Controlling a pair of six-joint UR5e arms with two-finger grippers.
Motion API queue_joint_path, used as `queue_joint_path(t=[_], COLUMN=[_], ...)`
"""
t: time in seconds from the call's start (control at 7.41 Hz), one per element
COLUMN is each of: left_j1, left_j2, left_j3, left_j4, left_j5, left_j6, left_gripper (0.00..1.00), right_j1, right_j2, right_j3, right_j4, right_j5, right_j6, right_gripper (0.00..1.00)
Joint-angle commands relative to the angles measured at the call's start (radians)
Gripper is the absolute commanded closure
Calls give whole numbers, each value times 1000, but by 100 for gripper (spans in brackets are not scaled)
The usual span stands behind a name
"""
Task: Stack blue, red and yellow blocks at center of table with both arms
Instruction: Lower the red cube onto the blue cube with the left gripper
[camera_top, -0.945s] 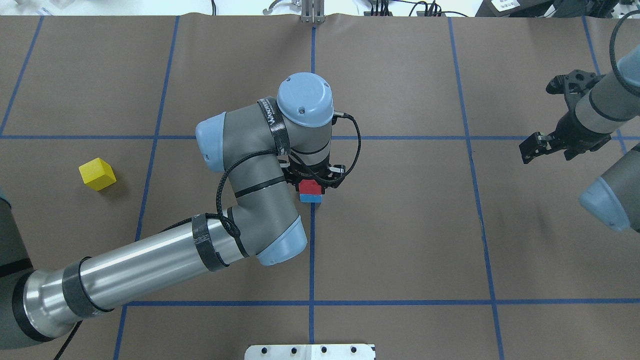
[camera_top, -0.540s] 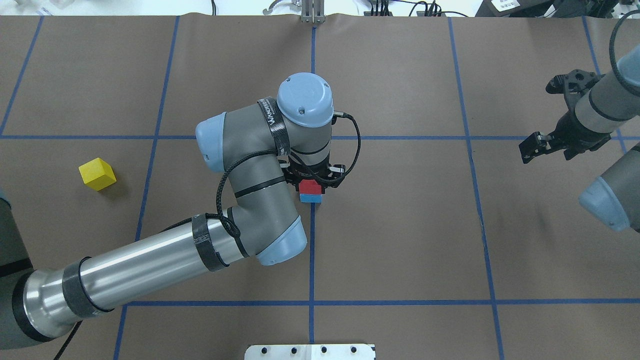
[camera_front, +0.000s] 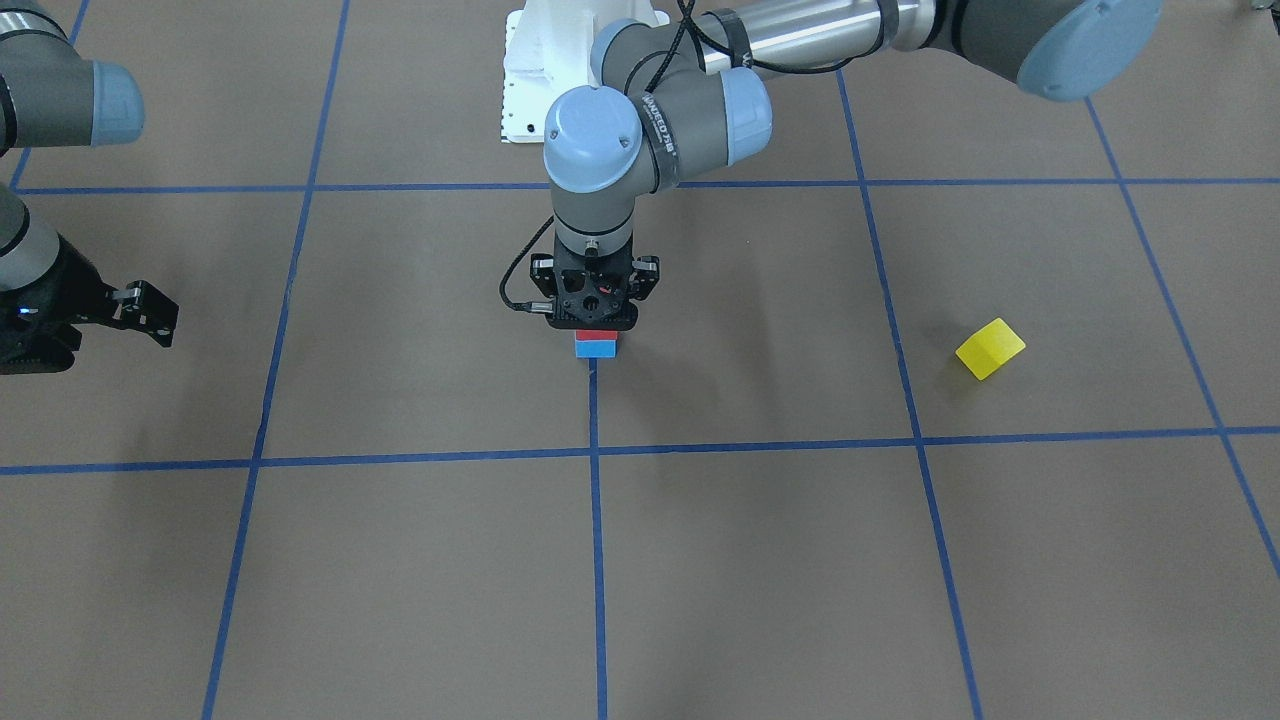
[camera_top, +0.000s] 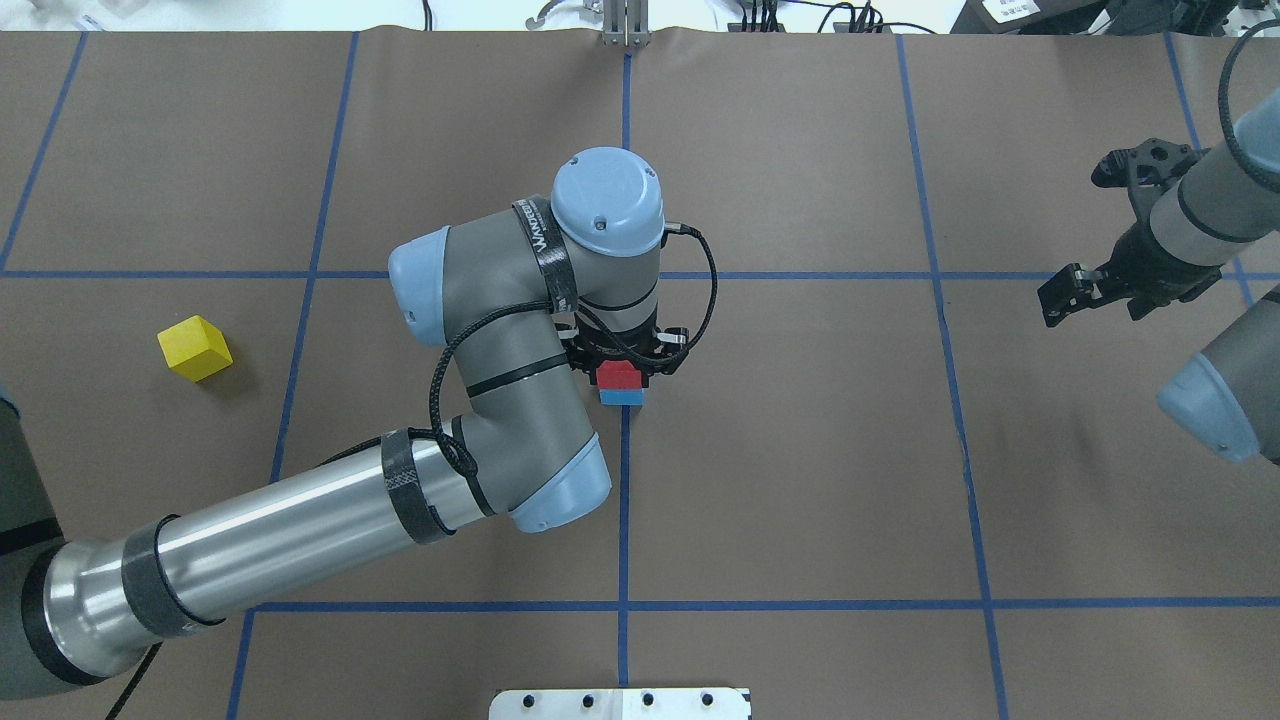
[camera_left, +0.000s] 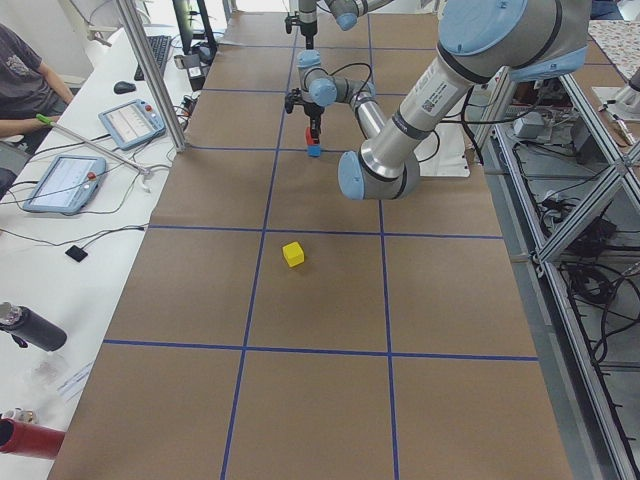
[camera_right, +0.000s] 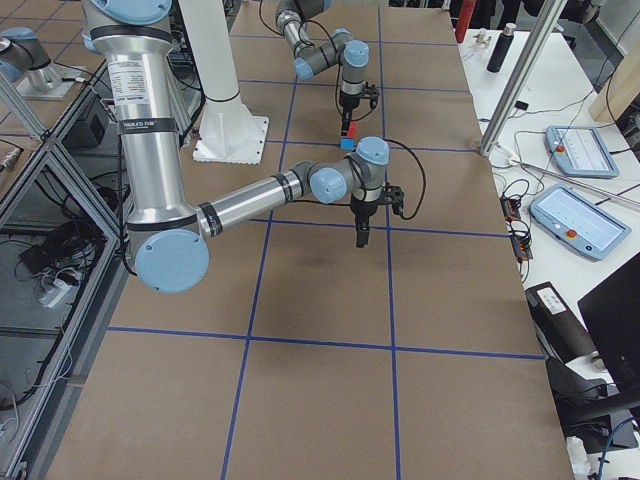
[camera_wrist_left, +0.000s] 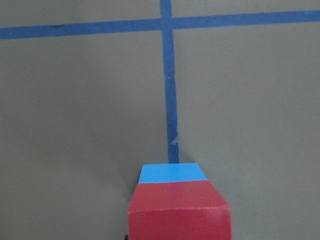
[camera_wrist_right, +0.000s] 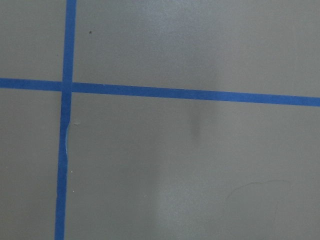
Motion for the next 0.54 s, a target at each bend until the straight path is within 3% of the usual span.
queue_joint_path(t=[0.0,0.4], left_j1=[1,1], left_j2=[2,2], left_j3=[-1,-7], left_j4=[-1,-4], left_j5=[0,0], left_j6=[-3,-2], left_gripper=[86,86], right_j1=[0,0], right_j2=[0,0], right_j3=[0,0], right_j4=[0,0], right_j5=[1,9], right_j6=[0,0], right_gripper=[0,0])
